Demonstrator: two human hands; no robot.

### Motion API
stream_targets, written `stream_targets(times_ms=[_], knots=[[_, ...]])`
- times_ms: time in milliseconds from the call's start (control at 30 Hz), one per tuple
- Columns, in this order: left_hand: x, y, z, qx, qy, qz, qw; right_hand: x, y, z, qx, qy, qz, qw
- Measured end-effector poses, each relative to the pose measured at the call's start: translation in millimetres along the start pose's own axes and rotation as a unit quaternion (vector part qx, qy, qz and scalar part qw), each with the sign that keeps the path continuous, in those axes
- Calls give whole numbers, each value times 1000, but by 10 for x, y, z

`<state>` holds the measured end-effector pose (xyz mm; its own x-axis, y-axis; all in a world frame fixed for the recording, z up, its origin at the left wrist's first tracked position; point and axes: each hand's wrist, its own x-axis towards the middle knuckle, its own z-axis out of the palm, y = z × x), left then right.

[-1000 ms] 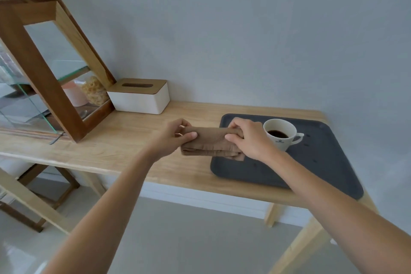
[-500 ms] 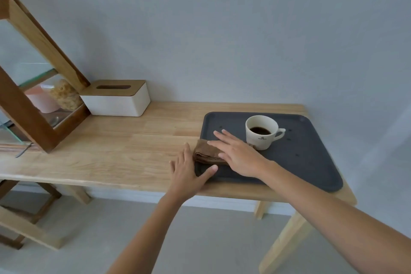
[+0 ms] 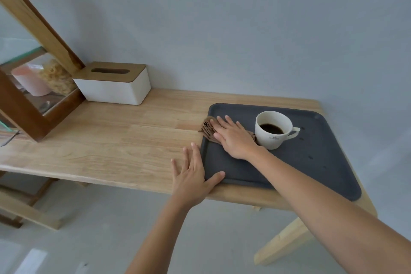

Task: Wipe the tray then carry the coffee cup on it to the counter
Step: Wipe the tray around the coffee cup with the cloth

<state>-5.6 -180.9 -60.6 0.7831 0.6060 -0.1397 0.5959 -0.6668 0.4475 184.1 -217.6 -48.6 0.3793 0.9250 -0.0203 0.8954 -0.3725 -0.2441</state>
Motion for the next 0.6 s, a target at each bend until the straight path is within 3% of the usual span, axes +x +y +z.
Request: stream_targets(times_ms=[233,600], knots=[[7,-16,-1,30,-8,6,999,612,153,-23,-11,28,95,995],[-48,-32,-12,46,8,18,999,224,-62,47,2,31,41,999]])
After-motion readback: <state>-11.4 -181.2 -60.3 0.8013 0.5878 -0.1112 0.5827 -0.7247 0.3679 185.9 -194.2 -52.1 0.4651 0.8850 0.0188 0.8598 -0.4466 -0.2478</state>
